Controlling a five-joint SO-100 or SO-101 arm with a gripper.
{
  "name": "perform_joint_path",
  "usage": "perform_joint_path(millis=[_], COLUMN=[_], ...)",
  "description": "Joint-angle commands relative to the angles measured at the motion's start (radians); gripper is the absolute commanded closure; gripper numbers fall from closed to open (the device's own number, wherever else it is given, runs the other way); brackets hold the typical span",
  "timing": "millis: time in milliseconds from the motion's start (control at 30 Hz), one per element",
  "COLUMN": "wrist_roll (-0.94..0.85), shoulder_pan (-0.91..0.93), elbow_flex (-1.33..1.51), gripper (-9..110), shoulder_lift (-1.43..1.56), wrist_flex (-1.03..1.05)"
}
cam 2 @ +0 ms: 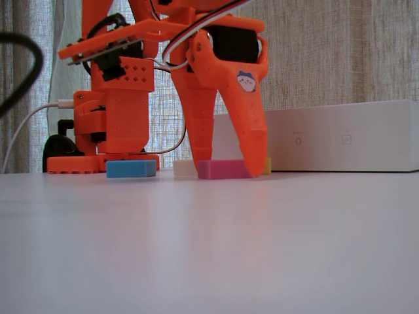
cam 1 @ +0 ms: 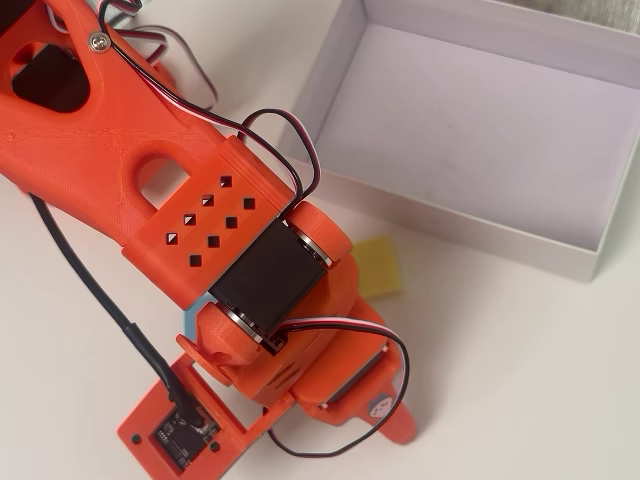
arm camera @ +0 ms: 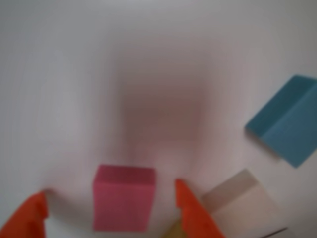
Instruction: Grasp the pink cuboid and put it in the bin.
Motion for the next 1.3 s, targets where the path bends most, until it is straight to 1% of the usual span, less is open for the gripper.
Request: perform_joint_path(millis=[0, 33, 167, 267, 367, 400, 500, 600, 800, 900, 967, 1133, 1267], wrist_roll=[-0.012, -0.008, -0.003, -0.014, -0.018, -0.018, -0.023, -0.077, -0.192, -0.284, -0.313, -0.324, -0.344], shoulder_pan=[-0.009, -0.006, 0.005, 0.008, 0.011, 0.012, 0.018, 0.025, 0.014, -0.06, -0.137, -0.393, -0.627], elbow_flex=[-0.005, -0.005, -0.002, 0.0, 0.009, 0.012, 0.031, 0.037, -0.034, -0.117, -0.167, -0.282, -0.253], gripper=[76, 80, 81, 91, 108, 110, 110, 110, 110, 110, 110, 110, 110], shoulder_lift=[-0.009, -0.009, -0.011, -0.009, 0.0, 0.003, 0.028, 0.112, 0.439, 0.578, 0.643, 0.713, 0.735], wrist_flex=[-0.002, 0.002, 0.002, -0.002, -0.006, -0.006, -0.014, 0.006, 0.061, 0.12, 0.166, 0.284, 0.314])
